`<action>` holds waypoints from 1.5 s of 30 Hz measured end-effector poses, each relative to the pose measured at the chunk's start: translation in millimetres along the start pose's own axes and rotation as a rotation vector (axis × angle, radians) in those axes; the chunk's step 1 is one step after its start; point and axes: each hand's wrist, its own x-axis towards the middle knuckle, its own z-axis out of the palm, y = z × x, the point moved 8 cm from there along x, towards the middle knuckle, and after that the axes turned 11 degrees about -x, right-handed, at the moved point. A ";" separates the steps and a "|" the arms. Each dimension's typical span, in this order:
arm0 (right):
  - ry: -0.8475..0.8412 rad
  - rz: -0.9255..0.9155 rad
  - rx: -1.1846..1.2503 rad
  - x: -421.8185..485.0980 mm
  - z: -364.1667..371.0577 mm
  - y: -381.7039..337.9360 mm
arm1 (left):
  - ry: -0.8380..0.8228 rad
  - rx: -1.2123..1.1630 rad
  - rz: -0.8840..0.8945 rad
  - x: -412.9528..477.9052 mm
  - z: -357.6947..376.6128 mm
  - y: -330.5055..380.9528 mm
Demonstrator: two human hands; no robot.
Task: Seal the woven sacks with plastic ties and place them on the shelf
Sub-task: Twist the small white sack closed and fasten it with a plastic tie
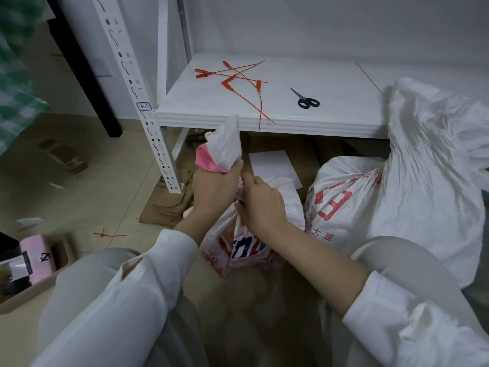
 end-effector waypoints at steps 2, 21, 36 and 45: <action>0.025 0.012 0.036 -1.3 -4.6 0.4 | 0.037 -0.088 -0.063 5.4 -5.1 -1.3; -0.146 0.229 0.285 -10.0 7.5 31.4 | 0.083 -0.272 -0.192 -11.6 0.9 1.9; 0.027 0.098 0.181 13.8 -12.8 38.3 | 0.027 -0.237 -0.094 -20.9 -1.7 14.9; -0.163 0.015 0.286 18.5 -1.7 23.5 | -0.004 -0.083 0.186 -33.2 -1.1 42.7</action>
